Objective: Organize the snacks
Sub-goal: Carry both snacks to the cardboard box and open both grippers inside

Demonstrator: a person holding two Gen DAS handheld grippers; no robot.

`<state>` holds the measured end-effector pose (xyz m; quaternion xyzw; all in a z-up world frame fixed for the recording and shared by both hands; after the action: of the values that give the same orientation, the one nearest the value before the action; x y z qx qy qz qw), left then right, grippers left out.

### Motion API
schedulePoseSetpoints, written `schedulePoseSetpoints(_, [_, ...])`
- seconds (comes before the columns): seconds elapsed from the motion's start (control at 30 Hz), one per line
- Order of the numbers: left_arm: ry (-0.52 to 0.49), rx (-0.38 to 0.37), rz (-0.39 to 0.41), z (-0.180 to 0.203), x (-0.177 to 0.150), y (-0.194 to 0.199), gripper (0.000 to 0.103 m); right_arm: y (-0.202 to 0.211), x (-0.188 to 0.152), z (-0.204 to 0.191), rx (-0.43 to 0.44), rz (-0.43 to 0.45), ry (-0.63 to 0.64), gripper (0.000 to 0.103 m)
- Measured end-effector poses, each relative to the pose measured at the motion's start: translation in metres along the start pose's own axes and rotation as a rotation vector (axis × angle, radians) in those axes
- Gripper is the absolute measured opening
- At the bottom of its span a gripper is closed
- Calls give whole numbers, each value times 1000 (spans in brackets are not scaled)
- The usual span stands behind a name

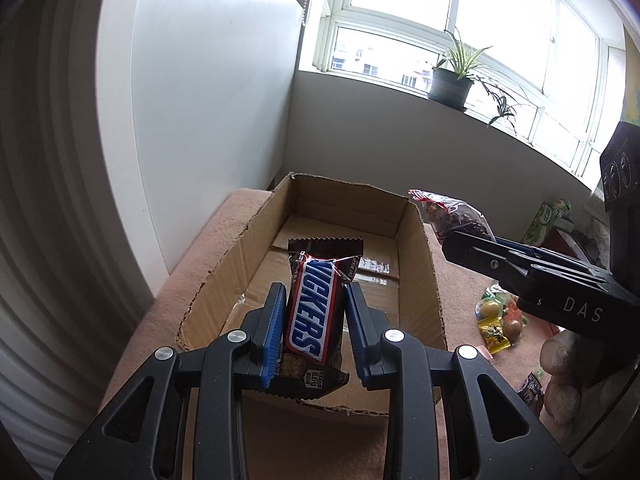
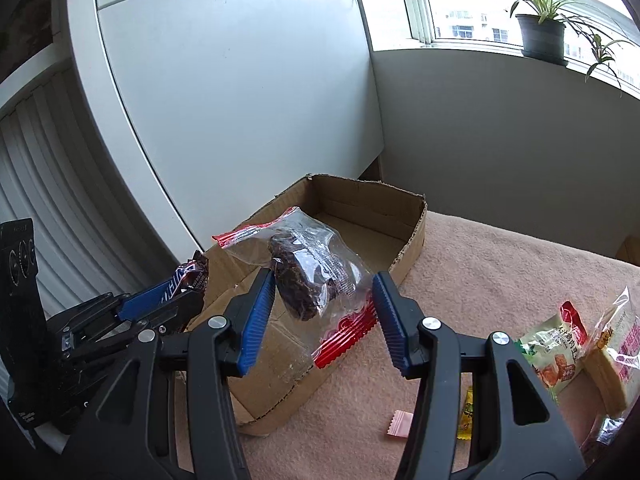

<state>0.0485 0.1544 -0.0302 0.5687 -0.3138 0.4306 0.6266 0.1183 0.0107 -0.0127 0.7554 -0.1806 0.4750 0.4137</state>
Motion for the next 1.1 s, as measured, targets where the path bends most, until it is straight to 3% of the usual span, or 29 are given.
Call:
schedulePoseSetpoints(0.23, [-5, 12, -6, -2, 1, -5, 28, -17, -5, -4, 4, -30, -2, 54])
schedulePoseSetpoints(0.3, [-11, 15, -8, -1, 0, -6, 29, -22, -4, -3, 1, -34, 1, 59])
schedulePoseSetpoints(0.37, [-18, 22, -8, 0, 0, -6, 29, -22, -4, -2, -4, -27, 0, 79])
schedulePoseSetpoints(0.43, [-25, 28, -8, 2, 0, -6, 29, -19, -2, -1, -10, -13, -8, 85])
schedulePoseSetpoints(0.7, [-15, 35, 10, 0, 3, -1, 39, -6, 1, 9, -32, 4, -18, 85])
schedulePoseSetpoints(1.1, [-33, -11, 24, 22, 4, 6, 39, 45, -6, 44, -120, 22, 22, 85])
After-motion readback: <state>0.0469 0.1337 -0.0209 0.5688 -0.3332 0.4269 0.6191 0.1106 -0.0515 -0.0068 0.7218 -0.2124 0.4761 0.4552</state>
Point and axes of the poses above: each gripper's, at about its wrist camera, not at the fingertips, and y roughly against the way its jaws point, z to its right, x to its top, the point moved 2 cm from there along -y, roughly the way its jaws point, and after that the axes turned 10 degrees about z, right-handed, at the moved point
